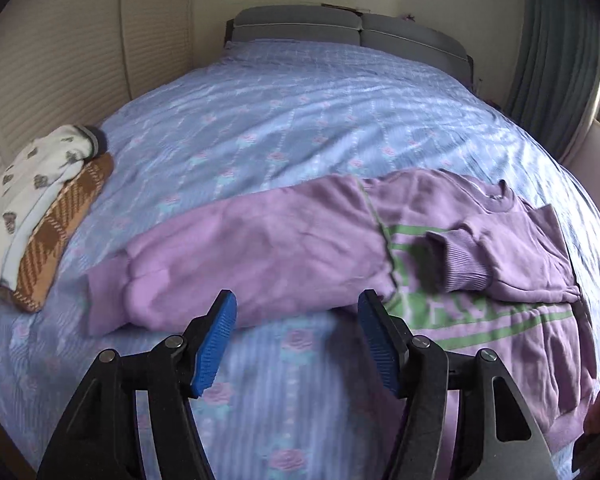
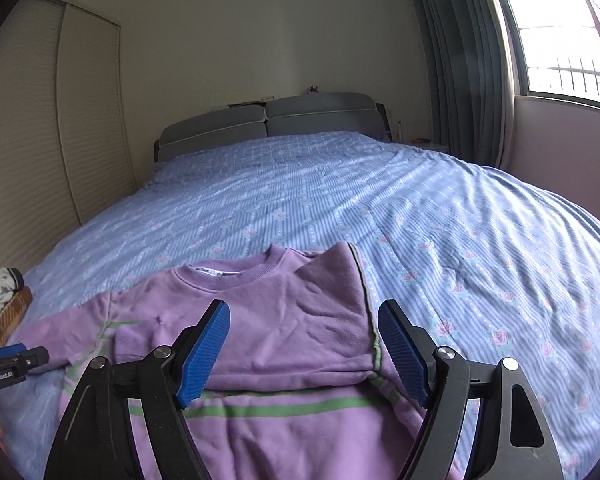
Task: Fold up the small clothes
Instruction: 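Move the left gripper to the other sleeve cuff and grasp it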
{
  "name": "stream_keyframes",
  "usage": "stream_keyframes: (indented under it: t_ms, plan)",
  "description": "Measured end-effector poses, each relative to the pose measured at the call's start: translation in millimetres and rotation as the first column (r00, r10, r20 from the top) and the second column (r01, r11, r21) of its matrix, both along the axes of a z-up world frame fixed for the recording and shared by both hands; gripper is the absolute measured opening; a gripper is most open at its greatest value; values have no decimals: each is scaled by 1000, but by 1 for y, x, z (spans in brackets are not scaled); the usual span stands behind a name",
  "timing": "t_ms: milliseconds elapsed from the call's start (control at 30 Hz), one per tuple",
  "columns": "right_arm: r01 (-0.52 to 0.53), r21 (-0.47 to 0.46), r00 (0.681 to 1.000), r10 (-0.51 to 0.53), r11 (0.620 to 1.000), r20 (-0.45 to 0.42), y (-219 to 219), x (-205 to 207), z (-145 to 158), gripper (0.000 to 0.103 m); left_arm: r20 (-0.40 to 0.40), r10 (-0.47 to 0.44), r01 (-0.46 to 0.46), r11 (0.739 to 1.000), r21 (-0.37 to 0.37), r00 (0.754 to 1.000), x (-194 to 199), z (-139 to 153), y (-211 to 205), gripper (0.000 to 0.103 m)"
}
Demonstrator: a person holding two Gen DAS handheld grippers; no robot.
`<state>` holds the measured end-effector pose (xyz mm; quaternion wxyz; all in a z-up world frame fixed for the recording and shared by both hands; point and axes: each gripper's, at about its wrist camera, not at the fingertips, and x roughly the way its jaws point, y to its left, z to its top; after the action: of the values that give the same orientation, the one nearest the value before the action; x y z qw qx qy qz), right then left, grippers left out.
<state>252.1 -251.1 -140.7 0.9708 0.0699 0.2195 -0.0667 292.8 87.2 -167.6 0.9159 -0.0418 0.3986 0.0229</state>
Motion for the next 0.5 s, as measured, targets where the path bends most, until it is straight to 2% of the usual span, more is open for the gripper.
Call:
stream_keyframes:
  t_ms: [167,300,400,500]
  plan:
    - [21,39,1000,-20,999,-22,50,-4,5,78,-1,154,-153,984,-87,988,-19,-6,72,61]
    - [-47,51,997,49,998,-52,94,-9,1,78,-16,215,-214,961,-174,976,-32,-18,102,55]
    - [-90,38,994,92,995,-56,121,-16,2,78,-34,262,-262,933,-246,965,-37,-27,121,52]
    - [-111,25,993,112,994,-48,137,-22,4,78,-30,357,-348,885,-309,934,-47,-34,140,47]
